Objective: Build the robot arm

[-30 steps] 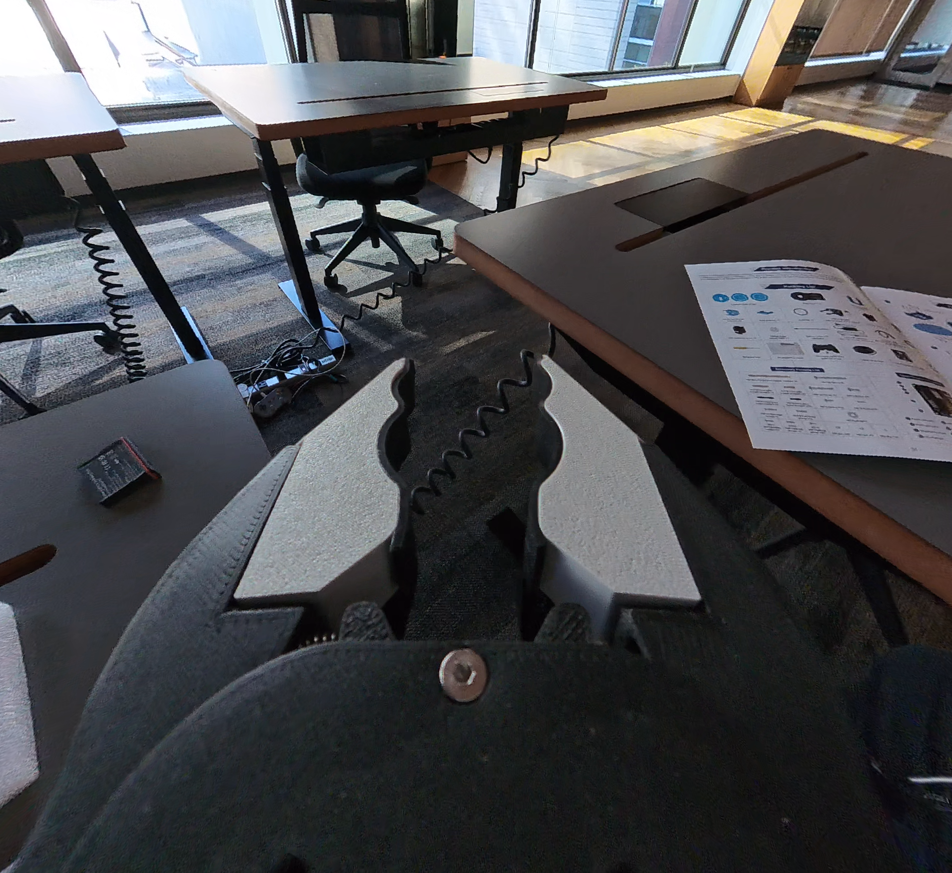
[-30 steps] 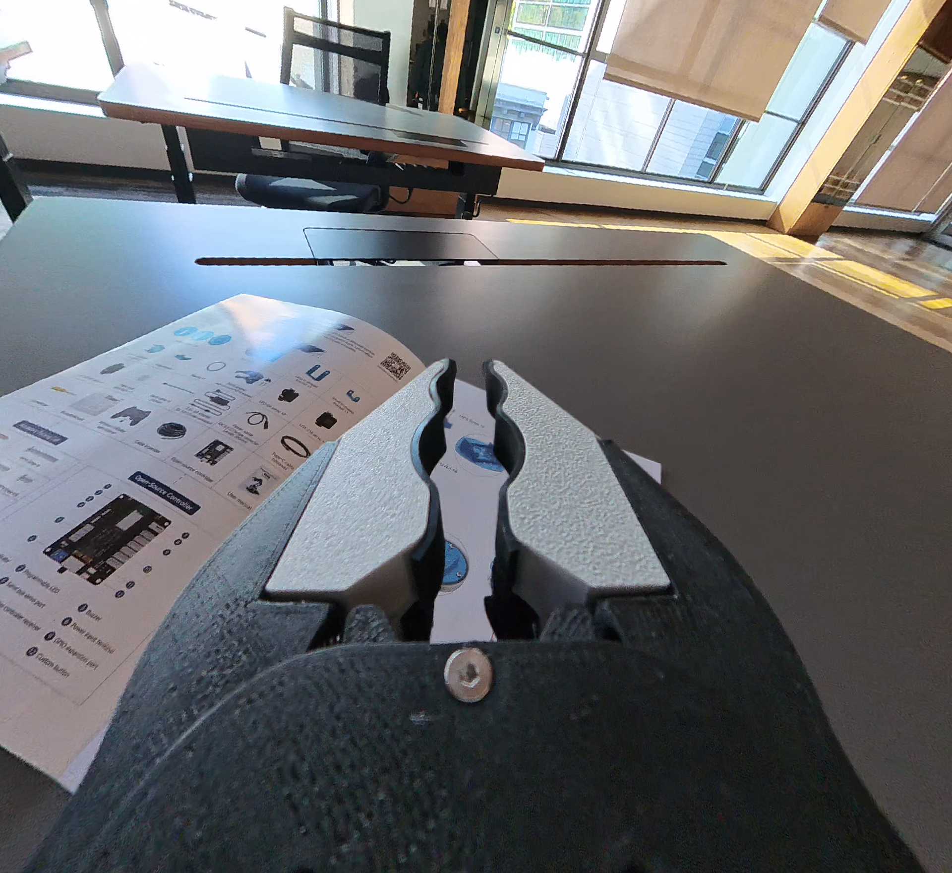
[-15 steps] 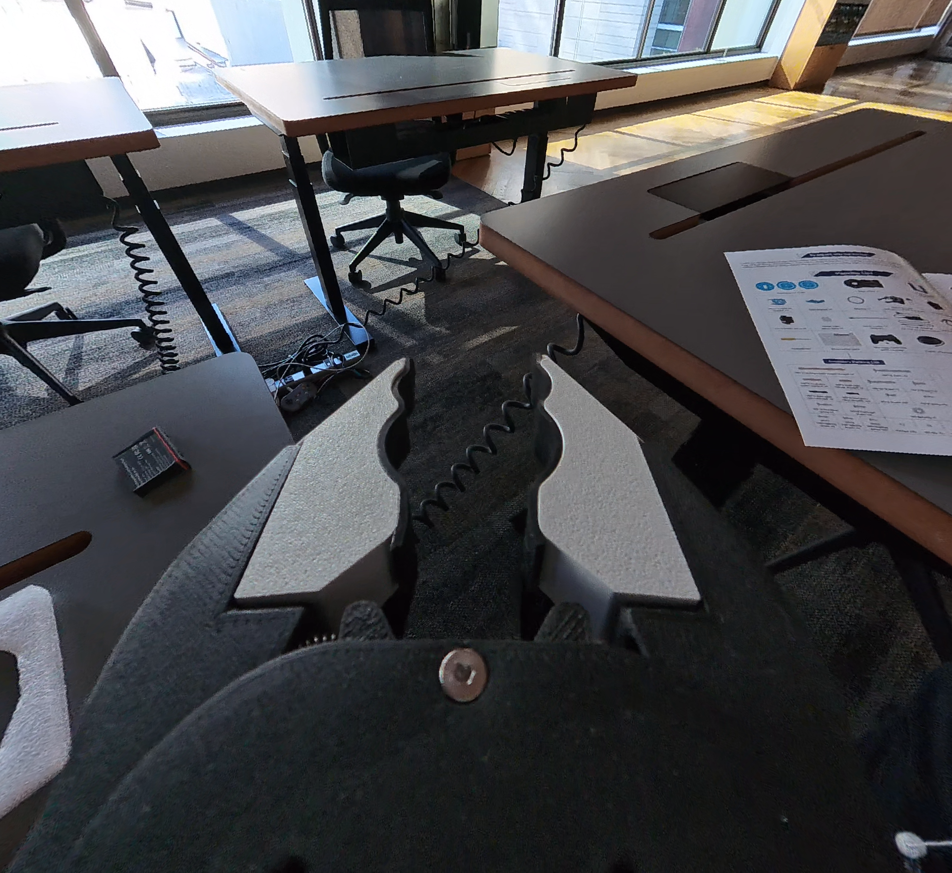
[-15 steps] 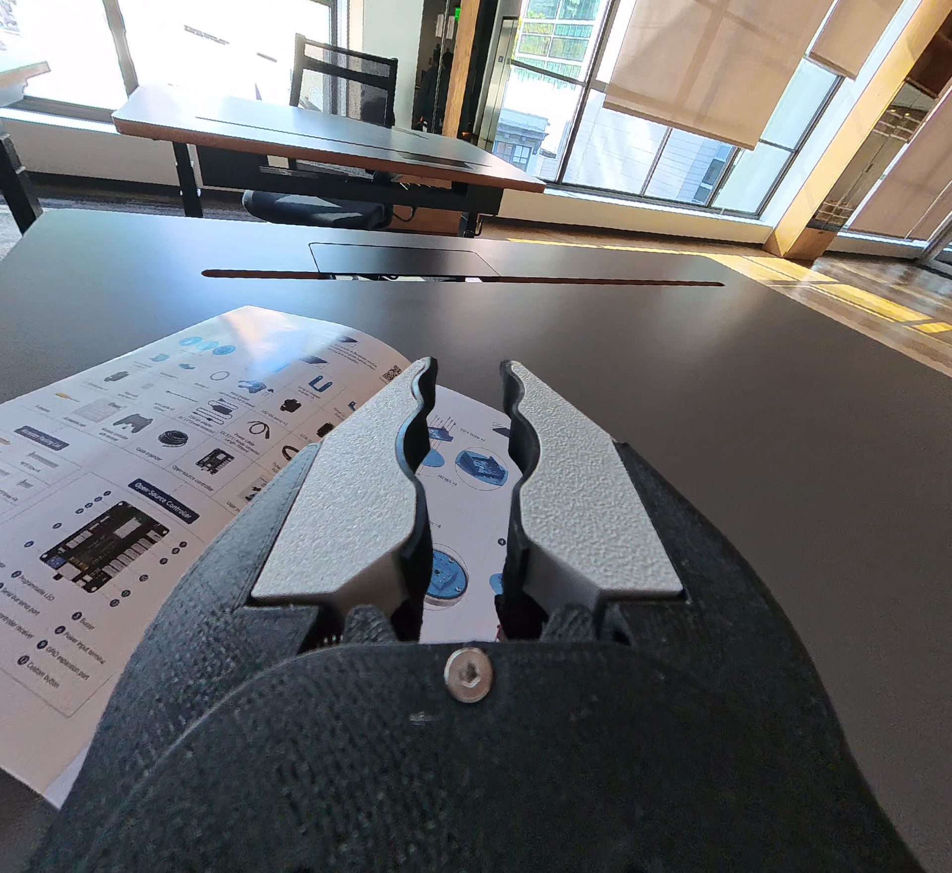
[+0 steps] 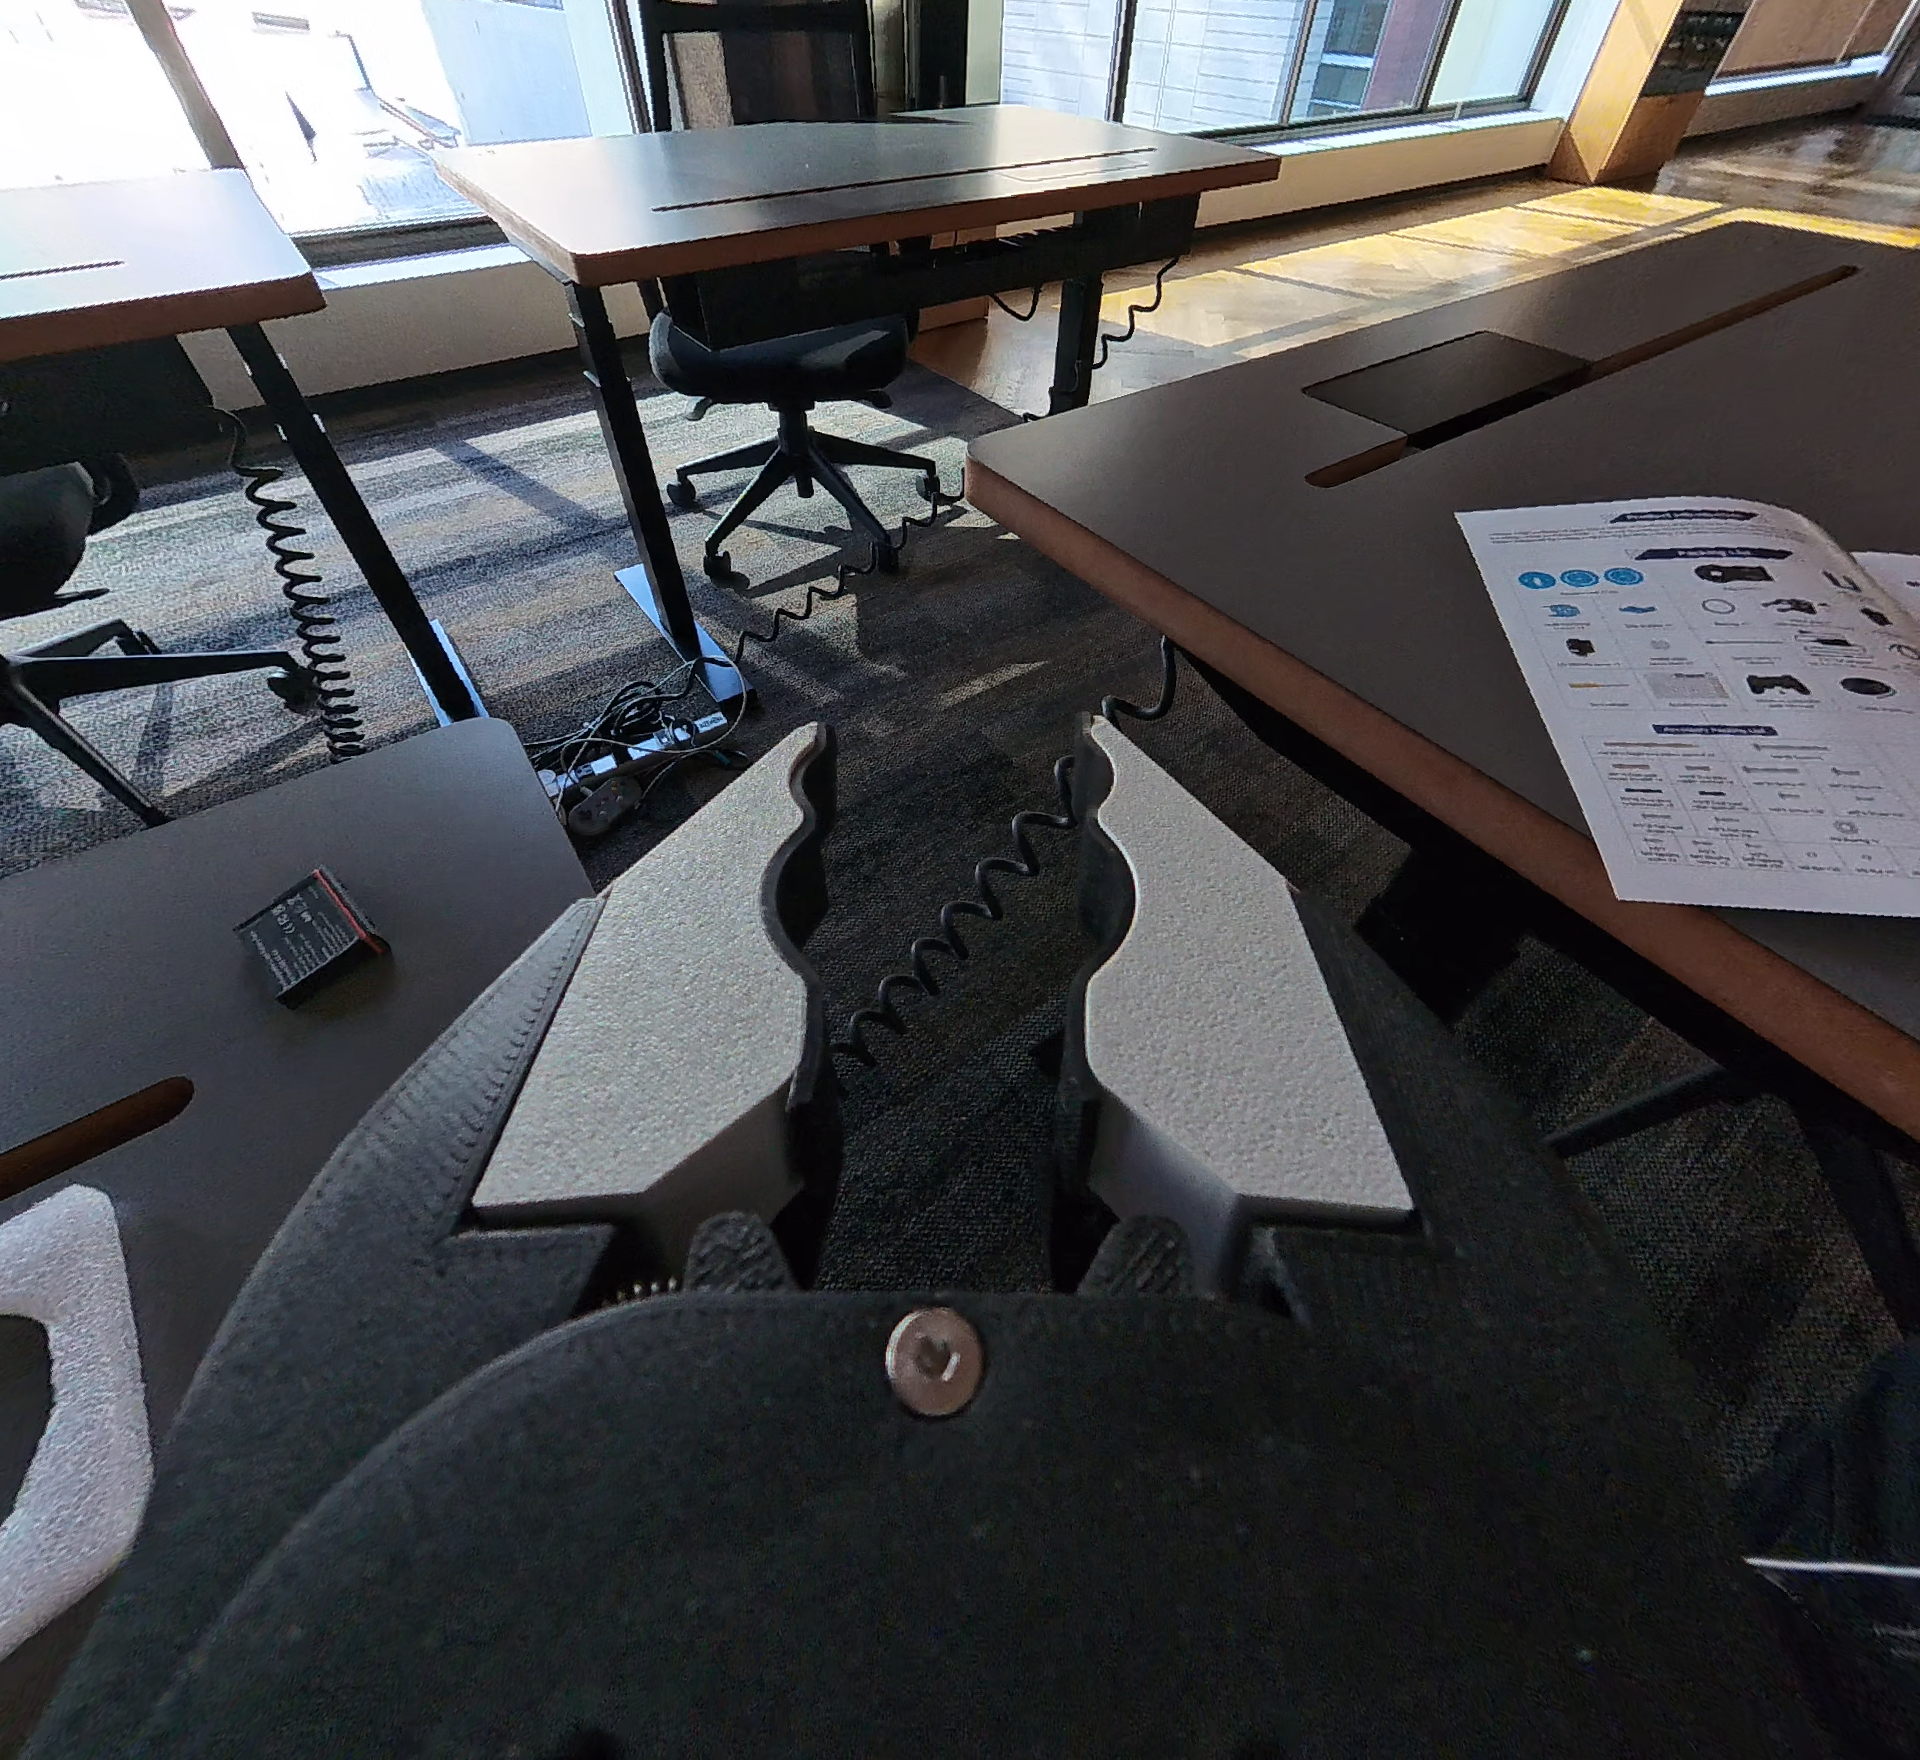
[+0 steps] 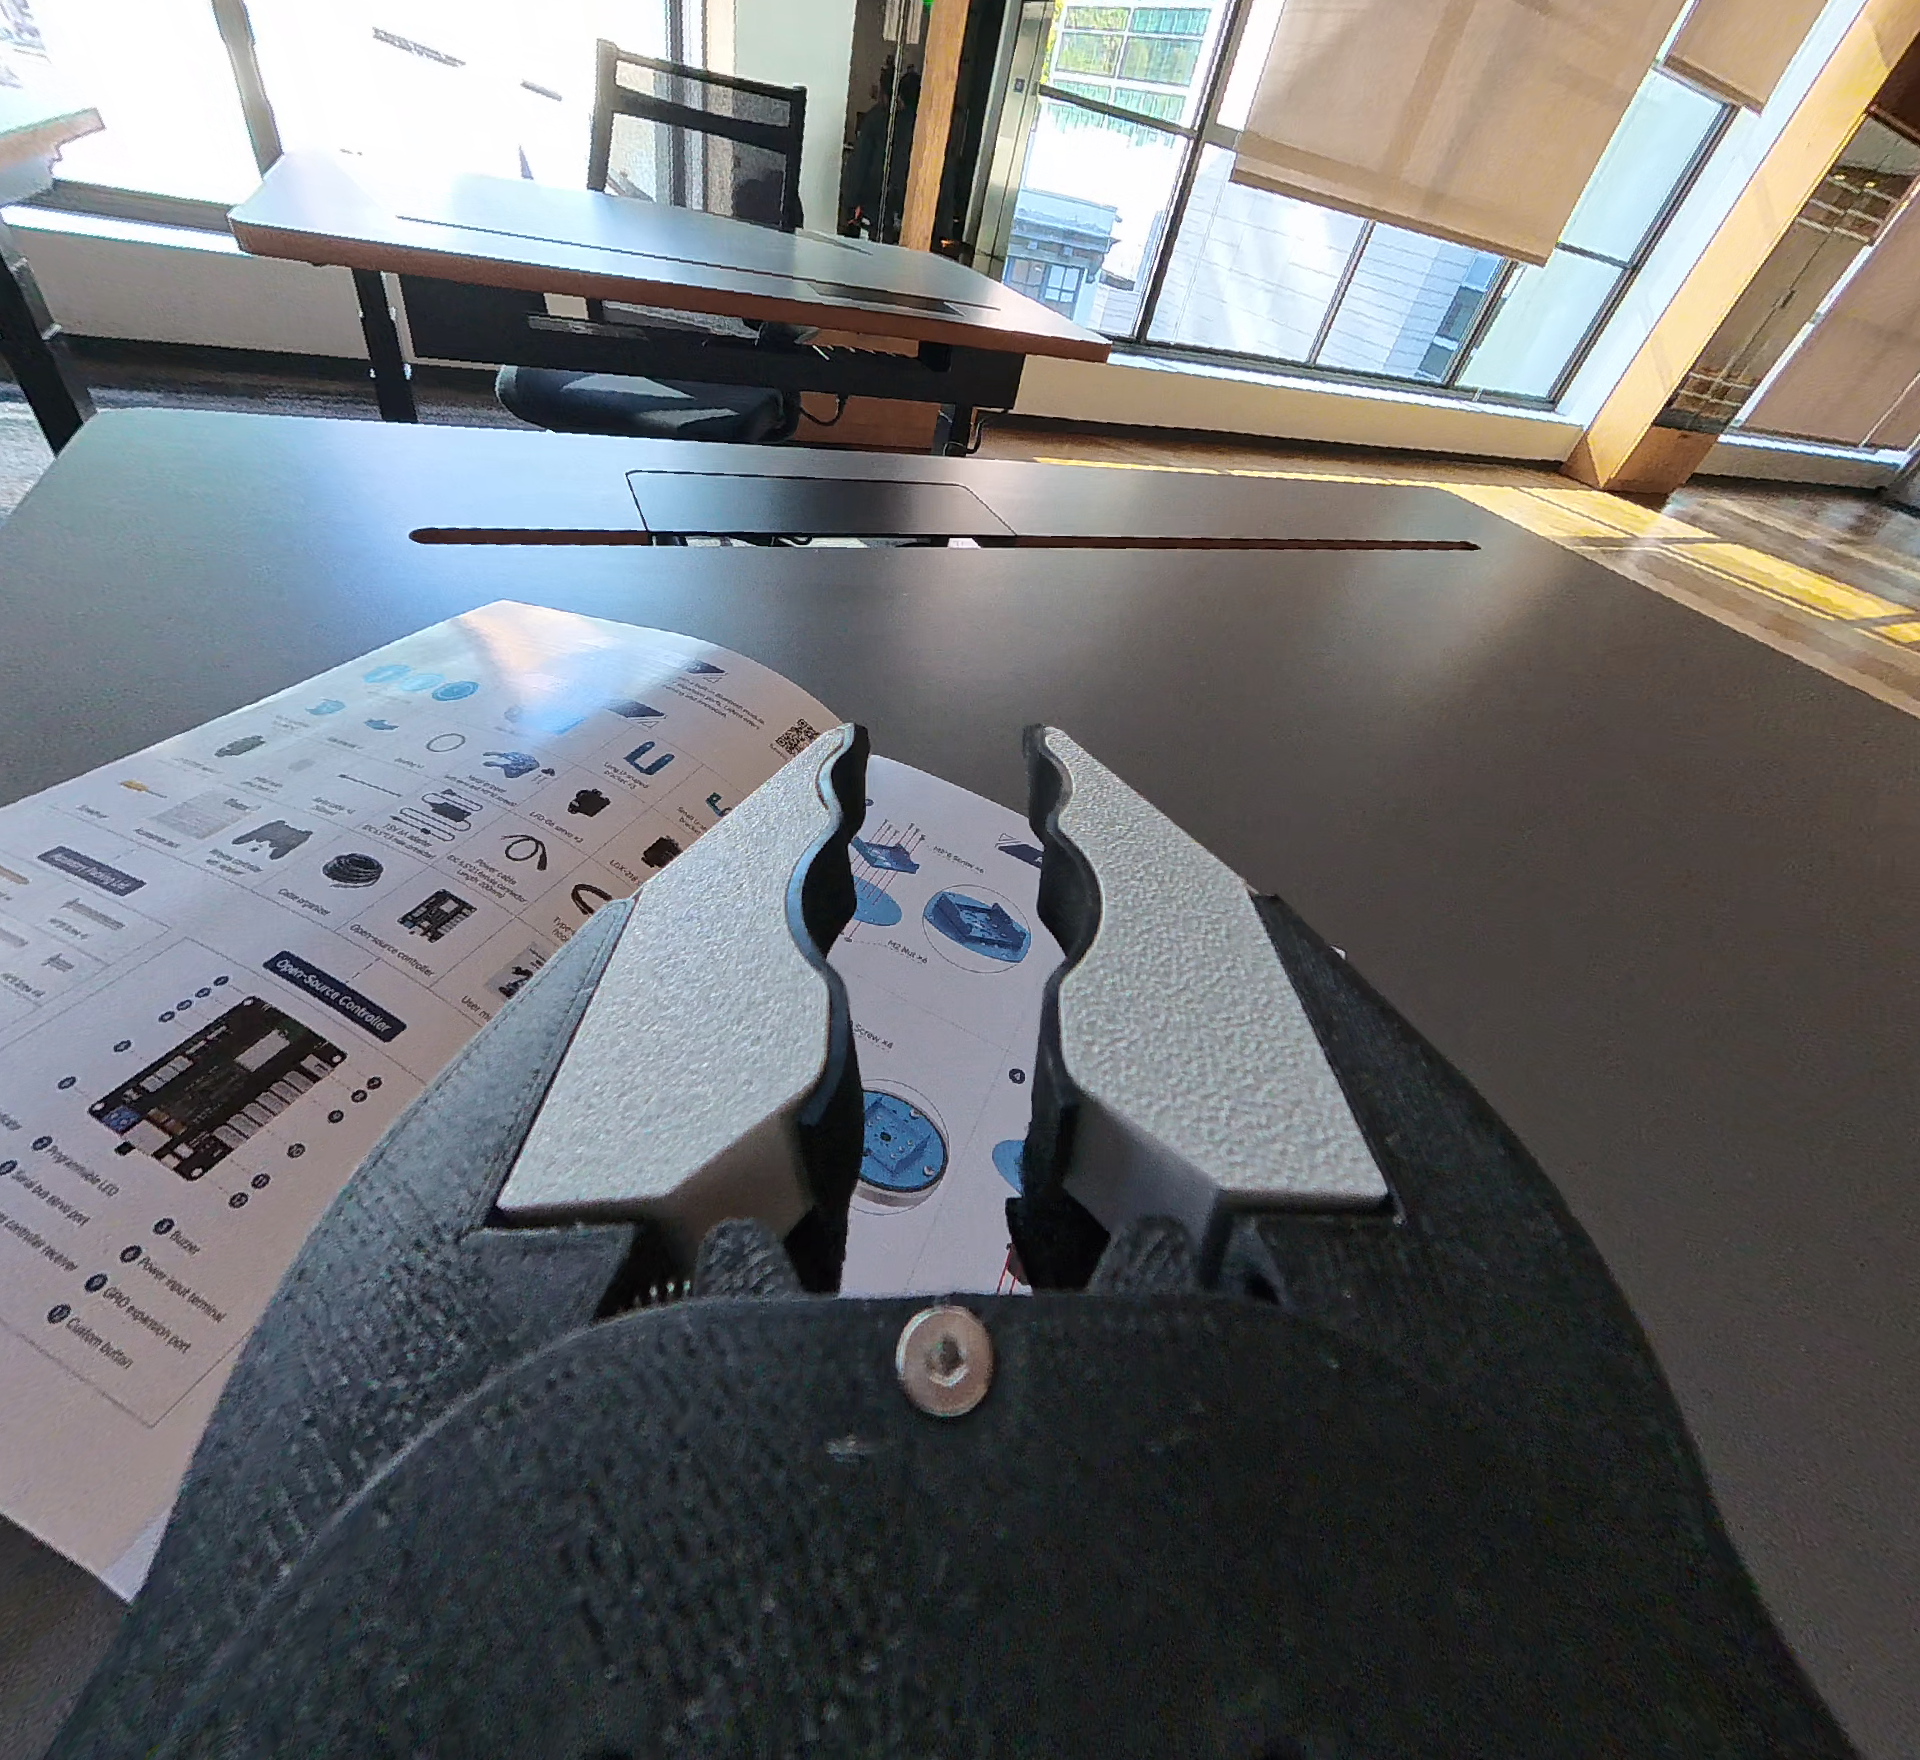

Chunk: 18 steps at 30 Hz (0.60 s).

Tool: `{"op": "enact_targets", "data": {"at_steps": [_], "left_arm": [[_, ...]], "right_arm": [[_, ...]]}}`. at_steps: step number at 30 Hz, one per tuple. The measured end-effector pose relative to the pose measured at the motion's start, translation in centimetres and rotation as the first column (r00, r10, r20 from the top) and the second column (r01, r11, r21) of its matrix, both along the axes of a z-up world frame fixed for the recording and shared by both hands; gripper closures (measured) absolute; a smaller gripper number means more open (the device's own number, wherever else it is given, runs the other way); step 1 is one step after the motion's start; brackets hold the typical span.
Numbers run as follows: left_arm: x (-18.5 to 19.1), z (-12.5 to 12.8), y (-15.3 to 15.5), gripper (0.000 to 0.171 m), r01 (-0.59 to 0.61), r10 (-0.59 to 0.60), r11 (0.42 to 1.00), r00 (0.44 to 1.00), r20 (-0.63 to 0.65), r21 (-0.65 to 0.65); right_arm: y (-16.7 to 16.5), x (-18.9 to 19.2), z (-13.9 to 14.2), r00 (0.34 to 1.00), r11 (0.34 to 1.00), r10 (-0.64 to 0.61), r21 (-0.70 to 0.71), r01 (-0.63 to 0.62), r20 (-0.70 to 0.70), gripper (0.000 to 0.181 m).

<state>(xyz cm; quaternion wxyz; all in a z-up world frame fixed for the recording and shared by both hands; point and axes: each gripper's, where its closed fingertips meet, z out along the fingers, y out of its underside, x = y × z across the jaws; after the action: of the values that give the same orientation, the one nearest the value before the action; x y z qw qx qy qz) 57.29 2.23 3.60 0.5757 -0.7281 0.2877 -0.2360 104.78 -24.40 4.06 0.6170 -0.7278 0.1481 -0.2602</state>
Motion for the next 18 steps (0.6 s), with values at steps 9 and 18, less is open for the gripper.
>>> {"op": "enact_targets", "data": {"at_steps": [9, 18], "left_arm": [[-0.04, 0.06, 0.02, 0.127, -0.003, 0.003, 1.000, 1.000, 0.002, 0.005], [0.00, -0.17, 0.09, 0.128, -0.001, 0.001, 1.000, 1.000, -0.004, 0.000]], "right_arm": [[-0.11, 0.10, 0.00, 1.000, 1.000, -0.005, 0.003, 0.005, -0.001, 0.153], [-0.17, 0.04, 0.12, 1.000, 1.000, -0.005, 0.008, 0.005, 0.006, 0.154]]}}
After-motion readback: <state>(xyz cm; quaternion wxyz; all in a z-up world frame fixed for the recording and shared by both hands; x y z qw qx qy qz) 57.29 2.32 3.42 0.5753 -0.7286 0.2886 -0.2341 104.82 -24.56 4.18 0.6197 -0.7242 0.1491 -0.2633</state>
